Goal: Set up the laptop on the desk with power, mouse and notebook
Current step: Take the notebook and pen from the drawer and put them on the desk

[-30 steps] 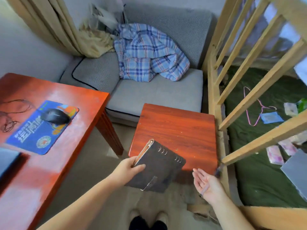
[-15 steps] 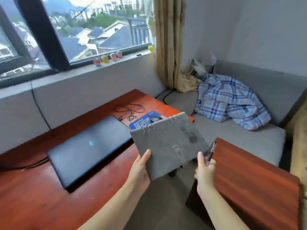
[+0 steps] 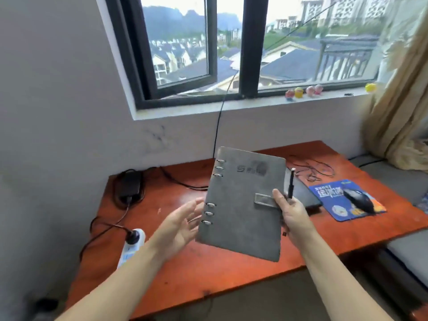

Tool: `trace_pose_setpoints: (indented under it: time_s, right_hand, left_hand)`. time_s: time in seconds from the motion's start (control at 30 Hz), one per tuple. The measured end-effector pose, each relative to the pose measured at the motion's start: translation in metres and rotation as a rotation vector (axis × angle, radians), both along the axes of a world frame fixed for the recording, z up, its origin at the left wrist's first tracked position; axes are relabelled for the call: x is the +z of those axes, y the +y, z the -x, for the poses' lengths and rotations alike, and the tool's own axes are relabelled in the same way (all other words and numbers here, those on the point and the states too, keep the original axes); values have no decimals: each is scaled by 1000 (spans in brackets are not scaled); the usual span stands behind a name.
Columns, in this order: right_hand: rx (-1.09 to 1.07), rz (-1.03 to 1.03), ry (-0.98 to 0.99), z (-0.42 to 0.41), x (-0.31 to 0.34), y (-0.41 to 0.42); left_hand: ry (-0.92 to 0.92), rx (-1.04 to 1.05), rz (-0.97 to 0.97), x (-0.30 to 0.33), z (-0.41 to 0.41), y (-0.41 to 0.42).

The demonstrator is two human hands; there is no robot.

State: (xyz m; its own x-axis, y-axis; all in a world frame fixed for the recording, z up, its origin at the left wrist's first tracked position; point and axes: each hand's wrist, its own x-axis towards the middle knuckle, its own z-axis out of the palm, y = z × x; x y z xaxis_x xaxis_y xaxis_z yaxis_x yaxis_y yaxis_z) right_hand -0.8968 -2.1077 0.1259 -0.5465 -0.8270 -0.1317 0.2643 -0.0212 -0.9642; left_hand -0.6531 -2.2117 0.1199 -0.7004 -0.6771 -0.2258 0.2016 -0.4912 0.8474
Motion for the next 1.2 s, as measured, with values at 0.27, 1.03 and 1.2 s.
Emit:
trace_pose_setpoints:
  time_s: [0.27, 1.03, 1.2]
  right_hand:
    - [210, -126, 216, -43, -35, -90]
    - [298, -638, 713, -73, -159, -174]
    - [349, -651, 826, -85, -145, -176]
  left_hand:
    - [-302, 315, 61, -37, -28, -49]
    - [-1165, 288, 276, -167, -38, -113]
    - [-1174, 256, 284, -166, -34, -110]
